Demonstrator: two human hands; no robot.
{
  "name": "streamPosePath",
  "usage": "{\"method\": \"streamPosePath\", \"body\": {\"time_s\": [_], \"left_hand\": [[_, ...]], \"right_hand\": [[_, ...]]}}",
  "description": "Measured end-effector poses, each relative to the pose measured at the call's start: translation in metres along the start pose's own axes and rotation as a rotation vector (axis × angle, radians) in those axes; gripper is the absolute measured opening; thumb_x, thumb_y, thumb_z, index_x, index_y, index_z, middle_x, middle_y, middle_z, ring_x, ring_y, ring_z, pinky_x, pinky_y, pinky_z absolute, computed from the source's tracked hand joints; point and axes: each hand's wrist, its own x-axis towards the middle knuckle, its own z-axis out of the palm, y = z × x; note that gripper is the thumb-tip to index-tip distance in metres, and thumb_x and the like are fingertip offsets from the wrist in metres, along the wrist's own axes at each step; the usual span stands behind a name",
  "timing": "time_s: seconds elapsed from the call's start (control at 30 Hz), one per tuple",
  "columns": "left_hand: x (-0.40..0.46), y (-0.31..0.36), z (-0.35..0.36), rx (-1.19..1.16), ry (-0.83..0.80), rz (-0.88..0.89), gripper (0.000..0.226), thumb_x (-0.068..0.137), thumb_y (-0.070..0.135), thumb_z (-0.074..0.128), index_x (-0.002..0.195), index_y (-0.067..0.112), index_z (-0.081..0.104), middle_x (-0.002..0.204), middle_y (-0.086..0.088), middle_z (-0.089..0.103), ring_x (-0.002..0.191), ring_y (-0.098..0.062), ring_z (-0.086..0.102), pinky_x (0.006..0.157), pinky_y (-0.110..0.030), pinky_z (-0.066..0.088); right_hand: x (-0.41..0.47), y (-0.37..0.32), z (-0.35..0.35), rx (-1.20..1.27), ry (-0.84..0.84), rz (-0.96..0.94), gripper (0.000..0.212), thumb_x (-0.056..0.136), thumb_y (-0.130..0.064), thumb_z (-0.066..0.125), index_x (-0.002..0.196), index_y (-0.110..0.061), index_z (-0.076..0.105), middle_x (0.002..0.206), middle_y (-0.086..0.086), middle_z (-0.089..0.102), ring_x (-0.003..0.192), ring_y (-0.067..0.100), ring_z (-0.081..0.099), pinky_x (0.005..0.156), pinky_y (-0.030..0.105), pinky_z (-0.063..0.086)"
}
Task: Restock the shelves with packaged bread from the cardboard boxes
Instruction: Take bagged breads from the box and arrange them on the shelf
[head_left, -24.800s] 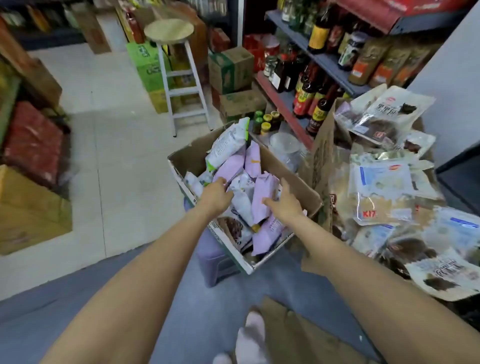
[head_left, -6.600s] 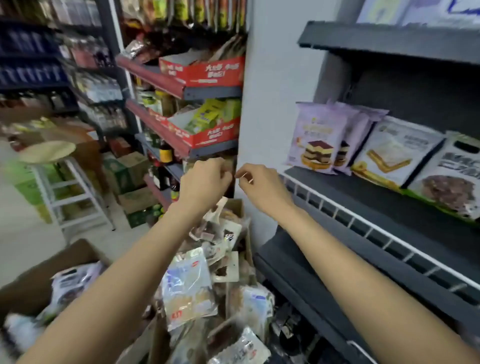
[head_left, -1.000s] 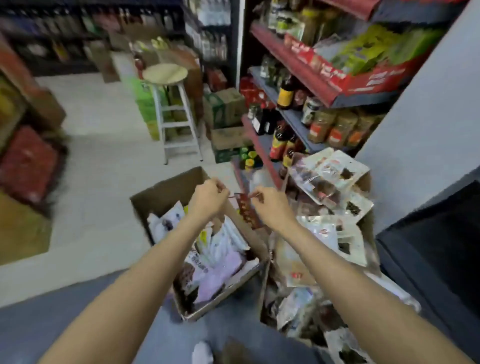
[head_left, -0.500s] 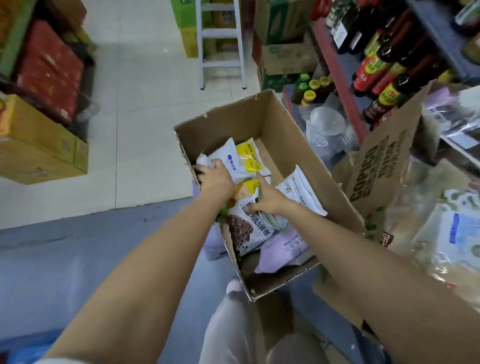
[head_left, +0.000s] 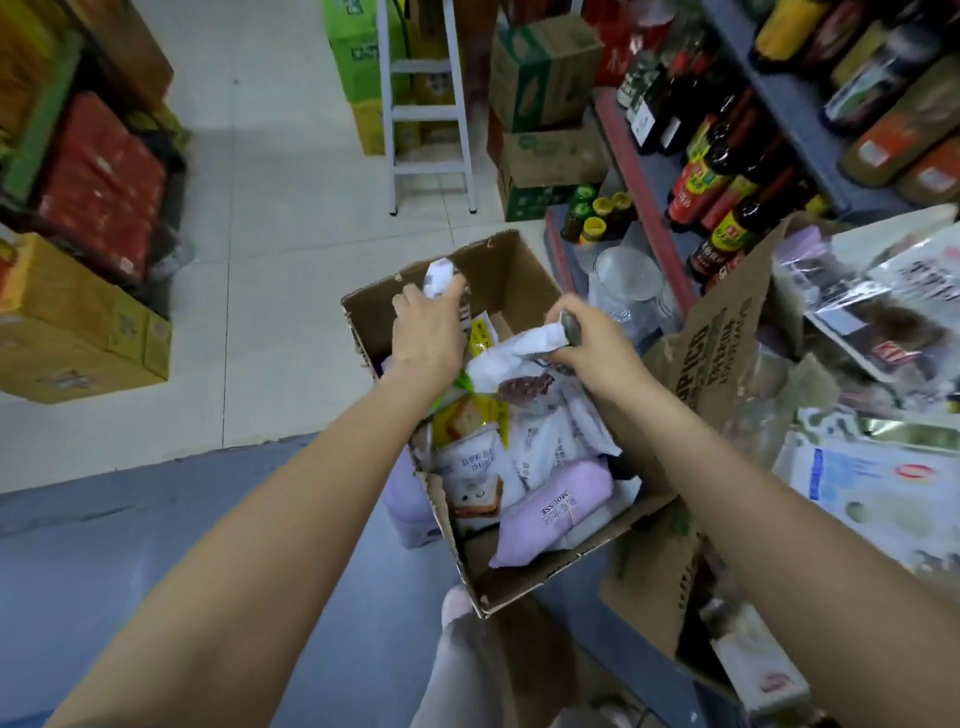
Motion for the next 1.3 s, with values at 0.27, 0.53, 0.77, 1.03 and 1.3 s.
{"method": "streamPosePath", "body": {"time_s": [0.27, 0.53, 0.77, 1.03, 1.3], "left_hand": [[-0.024, 0.079, -0.12, -0.291, 0.205, 0.196, 0.05, 0.08, 0.014, 0.055, 0.127, 0.02, 0.041, 0.096, -0.018, 0.048, 0.093, -0.038, 0.049, 0.069, -0.036, 0.038], [-0.071, 0.23, -0.23, -0.701, 0.378, 0.388, 0.023, 0.086, 0.04, 0.054, 0.103, 0.025, 0.05, 0.093, -0.003, 0.056, 0.086, -0.022, 0.052, 0.065, -0.031, 0.035], [-0.135, 0.386, -0.281, -0.788, 0.475, 0.749, 0.021, 0.09, 0.036, 0.056, 0.105, 0.022, 0.051, 0.099, -0.006, 0.06, 0.091, -0.024, 0.056, 0.065, -0.035, 0.043], [-0.237, 0.54, -0.277, -0.876, 0.404, 1.083, 0.019, 0.092, 0.033, 0.053, 0.108, 0.022, 0.05, 0.1, -0.008, 0.063, 0.093, -0.028, 0.056, 0.075, -0.041, 0.045], [-0.309, 0.615, -0.256, -0.972, 0.095, 1.224, 0.023, 0.094, 0.025, 0.053, 0.115, 0.018, 0.05, 0.114, -0.005, 0.065, 0.096, -0.029, 0.061, 0.088, -0.038, 0.046]], "right_hand": [[-0.033, -0.052, -0.141, 0.4, 0.518, 0.087, 0.042, 0.092, -0.031, 0.059, 0.125, -0.011, 0.045, 0.127, 0.007, 0.051, 0.116, 0.022, 0.048, 0.093, 0.022, 0.039], [-0.105, -0.039, -0.296, 0.901, 0.741, 0.205, 0.116, 0.049, -0.067, 0.068, 0.144, -0.016, 0.026, 0.144, 0.007, 0.044, 0.128, 0.026, 0.047, 0.106, 0.051, 0.04], [-0.244, -0.041, -0.423, 0.773, 0.934, 0.065, 0.095, 0.05, -0.024, 0.092, 0.127, 0.0, 0.042, 0.115, 0.014, 0.065, 0.099, 0.029, 0.067, 0.083, 0.046, 0.056], [-0.418, 0.011, -0.521, 0.172, 1.395, 0.255, 0.052, 0.067, -0.025, 0.083, 0.106, 0.0, 0.06, 0.104, 0.017, 0.067, 0.094, 0.032, 0.066, 0.081, 0.046, 0.055], [-0.52, 0.037, -0.571, -0.5, 1.203, 0.686, 0.061, 0.079, -0.019, 0.074, 0.133, -0.006, 0.047, 0.128, 0.022, 0.055, 0.121, 0.04, 0.046, 0.087, 0.04, 0.043]]}}
